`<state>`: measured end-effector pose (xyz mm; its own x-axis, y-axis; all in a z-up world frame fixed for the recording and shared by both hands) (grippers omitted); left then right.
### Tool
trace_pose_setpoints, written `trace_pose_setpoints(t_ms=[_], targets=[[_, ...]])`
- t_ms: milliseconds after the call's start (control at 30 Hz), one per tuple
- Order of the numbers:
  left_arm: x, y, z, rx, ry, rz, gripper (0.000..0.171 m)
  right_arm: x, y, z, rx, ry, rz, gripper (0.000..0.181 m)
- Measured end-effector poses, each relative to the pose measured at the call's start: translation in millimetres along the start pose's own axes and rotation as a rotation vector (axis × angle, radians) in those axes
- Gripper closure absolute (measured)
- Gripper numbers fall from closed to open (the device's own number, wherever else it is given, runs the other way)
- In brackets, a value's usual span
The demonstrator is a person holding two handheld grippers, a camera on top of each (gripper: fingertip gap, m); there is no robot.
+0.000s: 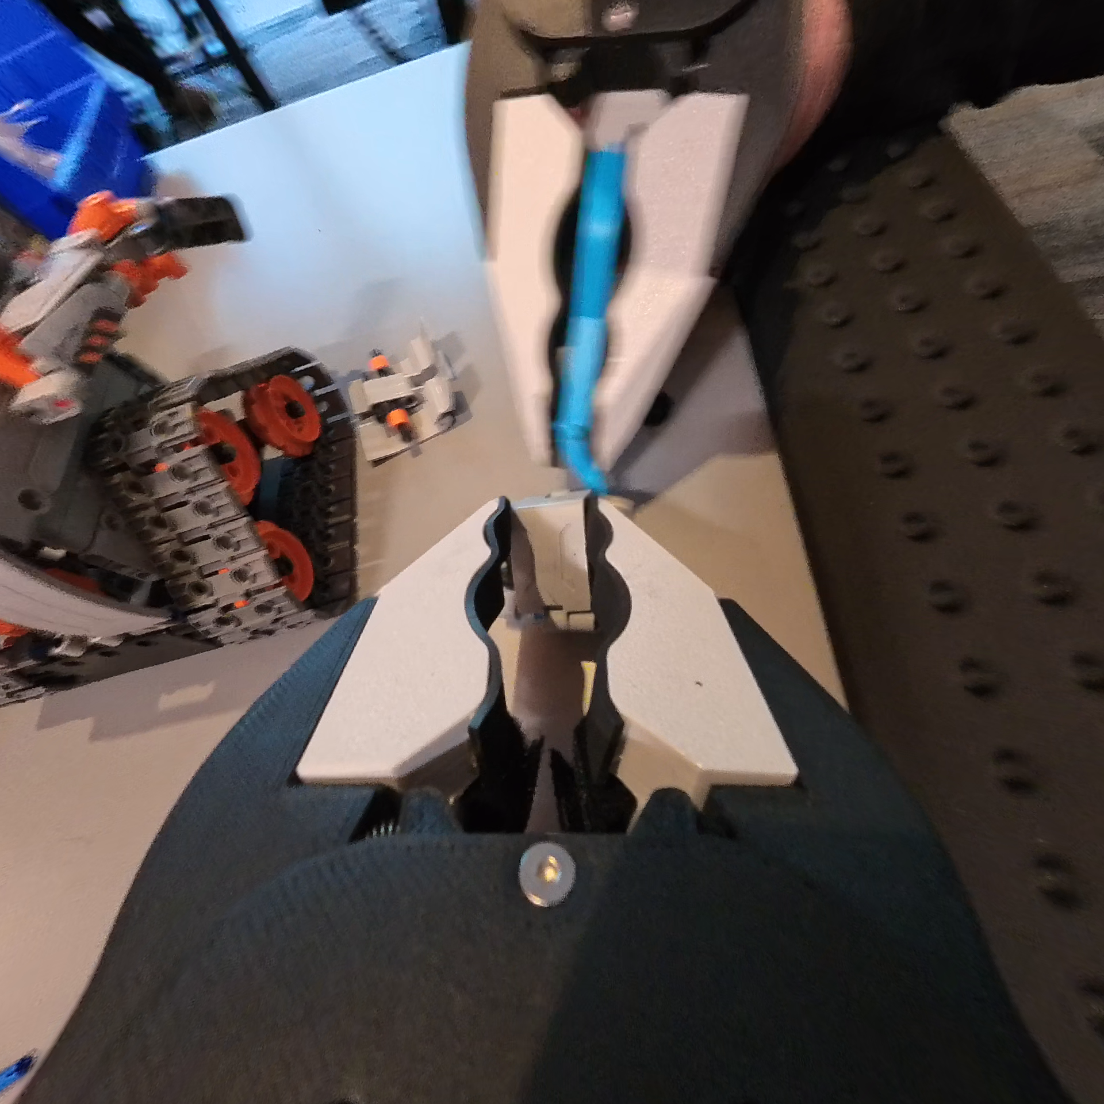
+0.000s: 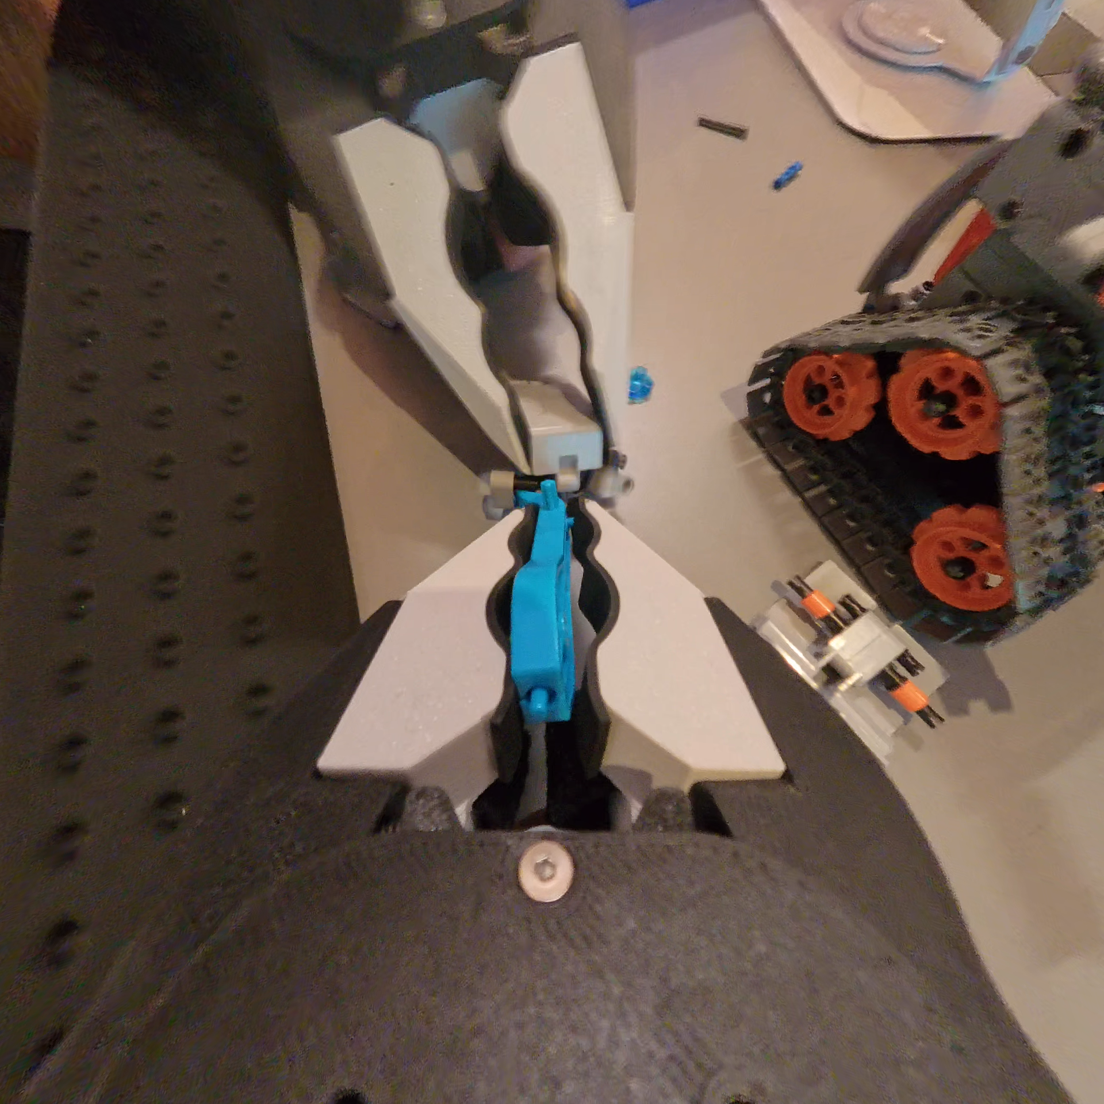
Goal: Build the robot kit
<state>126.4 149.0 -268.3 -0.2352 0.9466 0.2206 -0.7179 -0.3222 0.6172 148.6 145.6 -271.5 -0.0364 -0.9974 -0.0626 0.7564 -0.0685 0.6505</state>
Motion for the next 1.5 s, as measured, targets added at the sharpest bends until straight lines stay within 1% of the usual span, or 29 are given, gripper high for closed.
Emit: trace_pose_setpoints(t_ms=[67, 100, 167, 267, 333, 400, 467, 600, 700, 800, 933, 1033, 1100, 1200, 1267, 1333, 1400, 1433, 1500], targets=[[4.9, 0.9, 1.9, -0.017, 0.036, -0.01, 0.149, 6.0, -4.3, 0.3, 0.014, 0.037, 0.001, 0.171], [1.9, 0.7, 2.5, -0.018, 0.026, -0.021, 0.149, 2.8, -4.2, -1.0, 0.024, 0.041, -0.024, 0.171], [-0.6, 0.1, 1.9, -0.009, 0.003, -0.01, 0.149, -1.7, -1.8, -2.3, 0.014, 0.012, -0.029, 0.171], [2.9, 5.3, 5.6, -0.041, 0.051, -0.05, 0.149, -1.6, -0.4, -1.6, 0.006, 0.016, -0.031, 0.17], [5.9, 9.3, 7.1, -0.056, 0.082, -0.077, 0.149, -0.1, -2.4, -4.7, 0.026, 0.022, -0.023, 0.17], [7.6, 14.0, 10.0, -0.07, 0.068, -0.088, 0.149, -0.4, -4.6, -7.0, 0.044, 0.021, -0.023, 0.17], [5.0, 17.4, 12.3, -0.071, 0.068, -0.117, 0.148, -3.3, -0.6, -2.9, 0.011, 0.004, -0.029, 0.17], [5.4, 18.6, 11.1, -0.077, 0.092, -0.132, 0.148, -9.7, 14.1, 8.8, -0.083, -0.023, -0.06, 0.17], [11.6, 26.3, 14.0, -0.094, 0.109, -0.127, 0.148, -14.1, 21.3, 9.1, -0.11, -0.048, -0.075, 0.17], [10.2, 24.5, 5.9, -0.061, 0.116, -0.136, 0.148, -14.6, 20.1, 6.2, -0.094, -0.061, -0.067, 0.17], [3.9, 21.5, -2.7, 0.007, 0.048, -0.124, 0.148, -9.3, 14.0, 3.7, -0.051, -0.037, -0.053, 0.169], [-1.1, 22.4, -8.9, 0.048, 0.037, -0.145, 0.148, -7.5, 10.7, 2.5, -0.016, -0.023, -0.054, 0.168], [-4.0, 24.2, -16.1, 0.083, 0.04, -0.164, 0.146, -7.8, 10.2, 2.0, 0.004, -0.029, -0.056, 0.162], [-2.4, 26.7, -27.6, 0.146, 0.031, -0.147, 0.122, -9.8, 9.1, -1.2, 0.039, -0.029, -0.064, 0.16], [-2.9, 30.9, -26.8, 0.141, 0.048, -0.16, 0.117, -11.6, 10.3, -1.7, 0.061, -0.033, -0.066, 0.161], [-0.8, 34.0, -26.2, 0.138, 0.048, -0.15, 0.116, -14.2, 13.1, 1.9, 0.055, -0.034, -0.072, 0.164], [-2.0, 35.6, -28.8, 0.154, 0.049, -0.16, 0.115, -18.5, 16.1, 4.0, 0.069, -0.039, -0.086, 0.162], [-0.7, 36.5, -28.9, 0.153, 0.04, -0.15, 0.115, -19.8, 17.1, 6.1, 0.069, -0.045, -0.084, 0.159], [1.8, 38.5, -27.0, 0.146, 0.036, -0.147, 0.117, -22.1, 15.0, 7.1, 0.096, -0.073, -0.072, 0.144]])
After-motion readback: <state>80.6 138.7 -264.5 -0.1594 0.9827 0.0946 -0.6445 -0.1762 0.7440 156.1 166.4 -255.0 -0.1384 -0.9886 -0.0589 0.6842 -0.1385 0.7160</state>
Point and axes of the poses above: each gripper's, where its closed fingertips meet, y back along the fingers, z out of its top, x = y × z across the jaws, the point moved 1 cm from there along y, back along the fingers, and after that the axes turned 6 degrees about x, right-handed, at the moved point
